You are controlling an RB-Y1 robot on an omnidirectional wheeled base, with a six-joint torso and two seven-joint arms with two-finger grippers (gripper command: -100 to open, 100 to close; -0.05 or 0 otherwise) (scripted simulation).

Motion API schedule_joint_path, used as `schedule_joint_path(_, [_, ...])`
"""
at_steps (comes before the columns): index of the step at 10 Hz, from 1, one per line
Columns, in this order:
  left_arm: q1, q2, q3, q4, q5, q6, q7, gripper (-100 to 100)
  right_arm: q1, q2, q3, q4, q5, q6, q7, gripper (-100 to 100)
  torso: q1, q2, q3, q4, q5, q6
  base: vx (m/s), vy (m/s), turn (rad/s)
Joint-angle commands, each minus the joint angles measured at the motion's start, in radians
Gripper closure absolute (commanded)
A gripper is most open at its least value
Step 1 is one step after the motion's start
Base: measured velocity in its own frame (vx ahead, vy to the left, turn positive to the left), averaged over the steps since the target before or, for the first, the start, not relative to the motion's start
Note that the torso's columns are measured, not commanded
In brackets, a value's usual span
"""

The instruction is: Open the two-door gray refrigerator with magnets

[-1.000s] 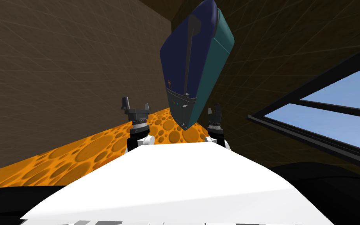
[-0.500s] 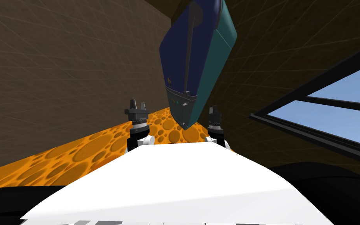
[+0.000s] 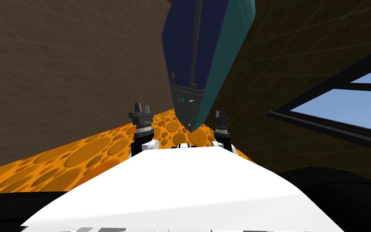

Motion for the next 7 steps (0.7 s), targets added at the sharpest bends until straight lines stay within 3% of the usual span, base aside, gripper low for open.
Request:
schedule_joint_path(1, [0.0,0.0,0.0,0.0,0.0,0.0,0.0,0,0.001,-0.052,-0.015,-0.008,0.013,-0.002,0.014,-100,0.0,0.033,-0.069,0.033,0.0,0.0,0.04,0.013,-0.028])
schedule_joint_path(5, [0.0,0.0,0.0,0.0,0.0,0.0,0.0,0,0.004,-0.124,-0.065,-0.03,0.059,-0.01,0.06,-100,0.0,0.045,-0.095,0.046,0.0,0.0,0.071,0.023,-0.041])
schedule_joint_path(7, [0.0,0.0,0.0,0.0,0.0,0.0,0.0,0,0.006,-0.164,-0.118,-0.052,0.106,-0.018,0.11,-100,0.002,0.044,-0.095,0.046,0.001,0.0,0.15,0.064,-0.085])
